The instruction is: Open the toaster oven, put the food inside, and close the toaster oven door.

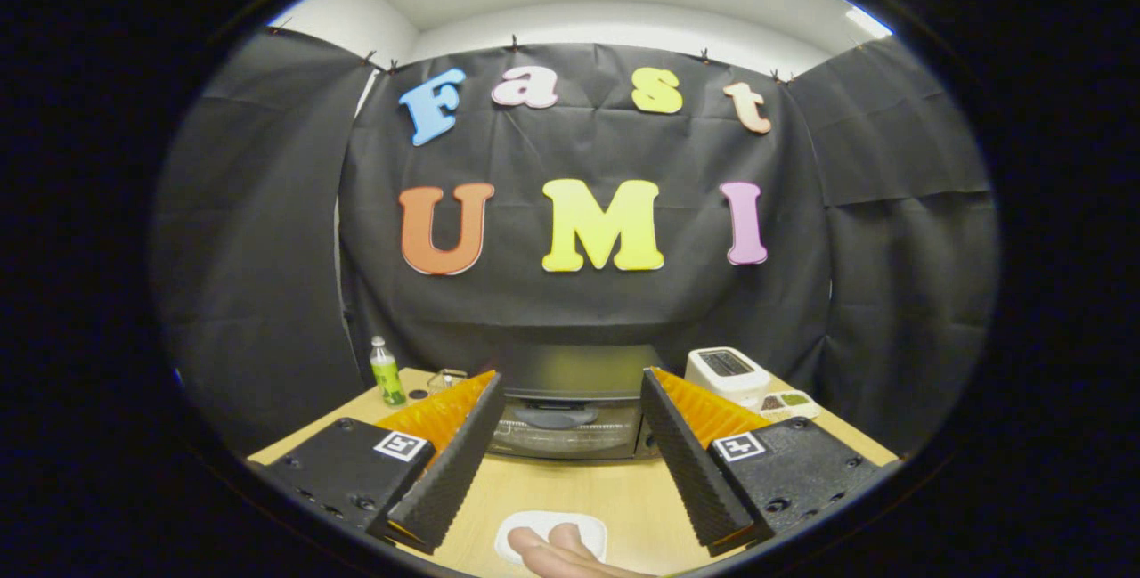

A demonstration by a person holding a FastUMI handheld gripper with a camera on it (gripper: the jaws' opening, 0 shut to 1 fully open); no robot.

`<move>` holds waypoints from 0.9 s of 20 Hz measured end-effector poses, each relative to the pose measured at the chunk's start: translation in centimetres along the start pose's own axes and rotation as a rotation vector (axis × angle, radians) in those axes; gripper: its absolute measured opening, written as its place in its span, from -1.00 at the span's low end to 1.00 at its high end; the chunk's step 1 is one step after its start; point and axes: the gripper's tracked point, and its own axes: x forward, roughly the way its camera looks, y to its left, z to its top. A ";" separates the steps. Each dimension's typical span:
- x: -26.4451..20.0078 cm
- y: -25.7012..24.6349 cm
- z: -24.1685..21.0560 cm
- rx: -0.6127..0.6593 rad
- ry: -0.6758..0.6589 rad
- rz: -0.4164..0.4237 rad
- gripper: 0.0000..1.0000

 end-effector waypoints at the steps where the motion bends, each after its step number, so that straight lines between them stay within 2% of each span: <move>1: -1.0 -0.2 1.8 -0.006 -0.019 -0.006 1.00; 5: -5.4 -1.3 7.5 0.007 -0.069 -0.037 1.00; 9: -8.3 -2.2 10.6 -0.079 -0.099 -0.096 1.00; 11: -9.5 -1.3 9.6 -0.090 -0.089 -0.062 1.00; 13: -10.3 -0.3 7.0 -0.040 -0.067 0.001 1.00; 18: -10.5 -3.1 0.6 -0.067 0.030 -0.018 1.00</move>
